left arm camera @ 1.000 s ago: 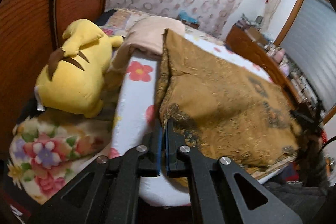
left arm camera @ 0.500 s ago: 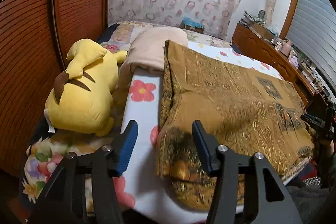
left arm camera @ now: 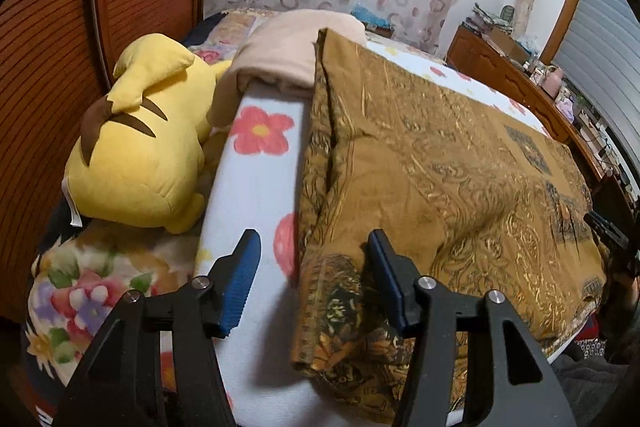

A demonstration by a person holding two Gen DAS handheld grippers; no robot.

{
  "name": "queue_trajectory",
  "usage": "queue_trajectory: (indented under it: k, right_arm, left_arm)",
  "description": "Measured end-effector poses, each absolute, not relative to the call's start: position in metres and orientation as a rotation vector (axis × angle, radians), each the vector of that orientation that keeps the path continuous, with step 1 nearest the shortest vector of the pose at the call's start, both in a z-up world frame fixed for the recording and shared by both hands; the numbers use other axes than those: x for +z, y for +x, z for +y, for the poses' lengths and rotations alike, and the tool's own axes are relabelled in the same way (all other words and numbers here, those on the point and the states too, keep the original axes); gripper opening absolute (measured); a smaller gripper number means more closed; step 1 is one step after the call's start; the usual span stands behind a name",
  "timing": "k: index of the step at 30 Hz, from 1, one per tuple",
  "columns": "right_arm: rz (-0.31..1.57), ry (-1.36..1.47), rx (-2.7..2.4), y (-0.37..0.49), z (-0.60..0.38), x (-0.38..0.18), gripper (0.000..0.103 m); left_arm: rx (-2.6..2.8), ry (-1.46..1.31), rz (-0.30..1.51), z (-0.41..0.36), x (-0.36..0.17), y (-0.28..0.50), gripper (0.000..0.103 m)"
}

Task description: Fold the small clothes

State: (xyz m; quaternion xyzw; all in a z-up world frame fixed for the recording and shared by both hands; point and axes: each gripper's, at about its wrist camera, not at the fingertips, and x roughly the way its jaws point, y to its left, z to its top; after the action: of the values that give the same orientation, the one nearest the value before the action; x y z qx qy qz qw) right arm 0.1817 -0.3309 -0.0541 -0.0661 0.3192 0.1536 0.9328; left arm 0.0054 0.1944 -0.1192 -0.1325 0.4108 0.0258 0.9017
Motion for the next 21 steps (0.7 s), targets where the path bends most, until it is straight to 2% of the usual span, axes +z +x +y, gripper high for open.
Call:
queue_trajectory:
  k: [15, 16, 18, 21]
  right_arm:
    - [0.65, -0.113, 0.32, 0.185, -0.336, -0.052, 0.055]
    - [0.65, -0.114, 0.32, 0.184, -0.335, -0.052, 0.055]
    - [0.65, -0.114, 0.32, 0.184, -0.335, -0.052, 0.055]
    - [0.651, -0.115, 0.32, 0.184, -0.335, -0.052, 0.055]
  left_arm:
    - [0.032, -0.26, 0.836, 0.185, -0.119, 0.005, 0.056]
    - [0.026, -0.257, 0.835, 0.183, -0.119, 0.004, 0.054]
    - [0.004, -0.248, 0.836, 0.18, -0.118, 0.004, 0.041]
    - [-0.015, -0.232, 0.84, 0.176, -0.118, 0.005, 0.031]
